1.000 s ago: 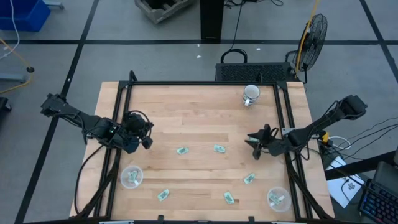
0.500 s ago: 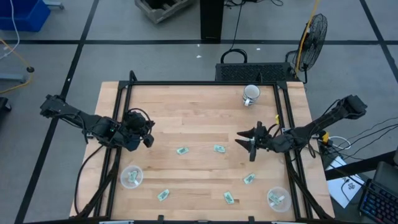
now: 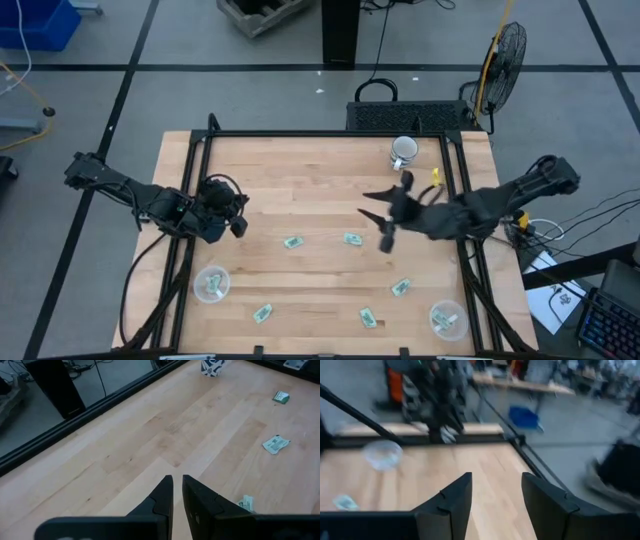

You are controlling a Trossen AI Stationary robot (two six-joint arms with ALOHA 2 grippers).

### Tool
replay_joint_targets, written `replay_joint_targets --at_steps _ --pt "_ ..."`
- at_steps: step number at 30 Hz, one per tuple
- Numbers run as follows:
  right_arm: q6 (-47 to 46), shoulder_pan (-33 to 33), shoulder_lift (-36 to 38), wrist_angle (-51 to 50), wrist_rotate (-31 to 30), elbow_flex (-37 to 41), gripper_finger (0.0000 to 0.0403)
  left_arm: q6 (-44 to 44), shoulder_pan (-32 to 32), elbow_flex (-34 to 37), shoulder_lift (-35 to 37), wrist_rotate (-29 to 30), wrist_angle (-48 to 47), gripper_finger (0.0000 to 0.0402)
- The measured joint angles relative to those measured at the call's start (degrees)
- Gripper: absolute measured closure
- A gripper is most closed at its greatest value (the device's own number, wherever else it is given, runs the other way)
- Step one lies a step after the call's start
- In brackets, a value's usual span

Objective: Pick and place Stevia / Truvia into bins
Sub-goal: Put the truvia packet into the bottom transparent container

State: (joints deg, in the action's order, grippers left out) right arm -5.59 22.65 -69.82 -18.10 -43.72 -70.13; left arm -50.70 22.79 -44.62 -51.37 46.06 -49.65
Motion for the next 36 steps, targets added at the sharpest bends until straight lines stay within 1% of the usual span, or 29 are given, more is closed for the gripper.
replay_joint_targets --at_steps 3,5,9,13,16,21,23,24,28,32,36 --pt "-6.3 -4.0 -5.9 -9.6 0.5 -5.4 0.0238 0.1 0.0 0.0 0.0 0.0 0.0 0.0355" --pt "-11.0 -6.9 -9.2 -14.8 2.6 -6.7 0.0238 0.9 0.0 0.0 0.0 0.0 0.0 0.0355" --pt "-21.2 -11.7 -13.7 -28.0 7.9 -6.7 0.0238 1.3 0.0 0.0 0.0 0.0 -0.1 0.0355" --pt "-34.8 -14.2 -16.4 -45.2 8.5 -5.8 0.0238 1.1 0.0 0.0 0.0 -0.1 -0.1 0.0355" --pt "-44.4 -14.9 -16.6 -50.9 13.9 -2.2 0.0238 1.1 0.0 0.0 0.0 -0.2 -0.2 0.0355" --pt "-54.9 -14.7 -14.7 -49.7 26.3 8.0 0.0238 1.0 0.0 0.0 0.0 -0.4 -0.2 0.0355" --pt "-57.8 -14.7 -14.0 -48.0 29.7 12.6 0.0238 0.9 0.0 0.0 0.0 -0.4 -0.2 0.0355" --pt "-59.2 -14.7 -13.8 -47.1 30.6 14.9 0.0238 0.9 0.0 0.0 0.0 -0.4 -0.2 0.0355" --pt "-64.7 -15.0 -12.4 -42.9 30.4 21.9 0.0238 0.7 0.0 0.0 0.0 -0.3 -0.1 0.0355" --pt "-67.1 -15.3 -10.8 -37.3 30.7 26.1 0.0238 0.7 0.0 0.0 0.0 0.0 0.0 0.0355" --pt "-70.1 -15.6 -10.4 -33.7 33.3 29.7 0.0238 0.5 0.0 0.0 0.0 0.0 0.0 0.0355"
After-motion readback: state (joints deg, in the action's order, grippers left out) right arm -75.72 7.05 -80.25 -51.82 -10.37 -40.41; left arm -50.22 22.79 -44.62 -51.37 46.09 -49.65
